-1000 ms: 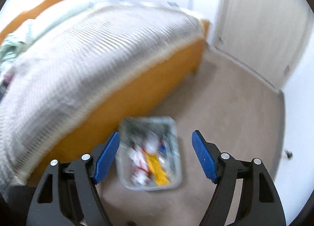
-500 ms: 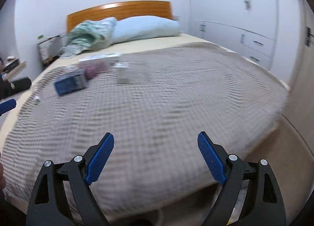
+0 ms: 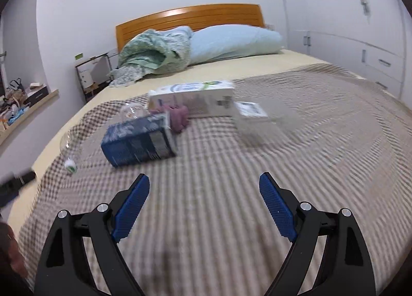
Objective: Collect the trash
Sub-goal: 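Move both open tools from the wastebasket back to the bed, then grasp the empty clear plastic bottle with the left tool, then grasp the blue pet supplement carton with the right tool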
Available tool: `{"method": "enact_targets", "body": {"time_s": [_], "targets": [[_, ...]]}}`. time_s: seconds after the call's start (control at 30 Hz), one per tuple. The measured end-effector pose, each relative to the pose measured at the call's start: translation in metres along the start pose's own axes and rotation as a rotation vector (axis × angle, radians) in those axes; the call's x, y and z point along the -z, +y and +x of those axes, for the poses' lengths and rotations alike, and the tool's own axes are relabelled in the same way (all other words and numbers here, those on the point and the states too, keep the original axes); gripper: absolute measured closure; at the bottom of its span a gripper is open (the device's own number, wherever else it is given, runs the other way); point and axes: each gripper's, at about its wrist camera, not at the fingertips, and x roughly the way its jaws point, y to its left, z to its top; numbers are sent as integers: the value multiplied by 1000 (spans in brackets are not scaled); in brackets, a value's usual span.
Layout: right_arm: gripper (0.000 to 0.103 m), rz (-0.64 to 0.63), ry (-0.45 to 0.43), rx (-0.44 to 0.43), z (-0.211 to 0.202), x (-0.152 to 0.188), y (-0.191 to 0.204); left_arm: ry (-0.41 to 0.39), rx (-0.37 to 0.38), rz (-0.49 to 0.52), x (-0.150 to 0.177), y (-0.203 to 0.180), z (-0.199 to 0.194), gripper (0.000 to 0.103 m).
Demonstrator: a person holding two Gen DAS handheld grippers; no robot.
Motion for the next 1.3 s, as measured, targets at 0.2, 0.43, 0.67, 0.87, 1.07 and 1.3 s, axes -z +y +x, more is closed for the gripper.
{"method": "enact_targets", "body": {"time_s": [0.2,0.43,0.67,0.87,1.07,1.3], "targets": [[20,-91,35,-57,42,-35,22,13,-8,-2,-17,35,41,7],[20,-65,108,-107,64,-30,17,141,102,-88,-93,37,119,7],[20,-32,102,-136,65,-45,9,485,-83,-20,-140,16,220,10],[20,-58,139,-142,80,-44,10,337,-33,8,-151,11,168,46],[20,-29,151,-174,87,-45,10,23,-12,57,-46,28,56,41],[20,-63,173,-187,82,-33,21,92,-51,204,43,29,23,45]]}}
